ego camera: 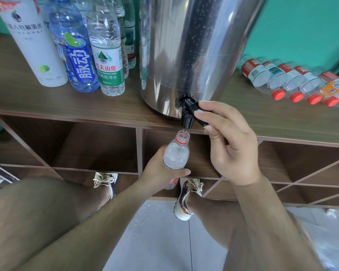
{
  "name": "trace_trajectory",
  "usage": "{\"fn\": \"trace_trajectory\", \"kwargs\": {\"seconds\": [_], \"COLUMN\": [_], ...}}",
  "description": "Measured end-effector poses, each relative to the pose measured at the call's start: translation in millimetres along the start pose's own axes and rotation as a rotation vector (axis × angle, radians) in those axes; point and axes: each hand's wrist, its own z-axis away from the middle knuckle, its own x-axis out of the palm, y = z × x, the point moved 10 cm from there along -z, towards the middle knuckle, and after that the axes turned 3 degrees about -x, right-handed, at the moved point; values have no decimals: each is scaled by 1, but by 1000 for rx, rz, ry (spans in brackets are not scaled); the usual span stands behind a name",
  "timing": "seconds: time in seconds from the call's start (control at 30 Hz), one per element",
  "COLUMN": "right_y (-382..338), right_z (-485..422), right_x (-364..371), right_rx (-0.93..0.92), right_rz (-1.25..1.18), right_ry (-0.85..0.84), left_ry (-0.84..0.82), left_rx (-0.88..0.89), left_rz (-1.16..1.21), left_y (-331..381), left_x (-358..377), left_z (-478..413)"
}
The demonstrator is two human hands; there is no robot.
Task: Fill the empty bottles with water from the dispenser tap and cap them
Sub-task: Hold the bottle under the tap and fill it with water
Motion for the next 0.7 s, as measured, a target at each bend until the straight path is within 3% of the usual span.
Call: {"fn": "trace_trajectory", "kwargs": {"seconds": [0.7], "right_y": [-2], "right_z": [0], "right_x": [1], "right_rx": [2], "right_rz": [-48], "right_ry": [-5], "left_ry": [1], "left_rx": [2], "left_rz": [22], "left_y": [0], "left_x": [0], "left_z": [1]}}
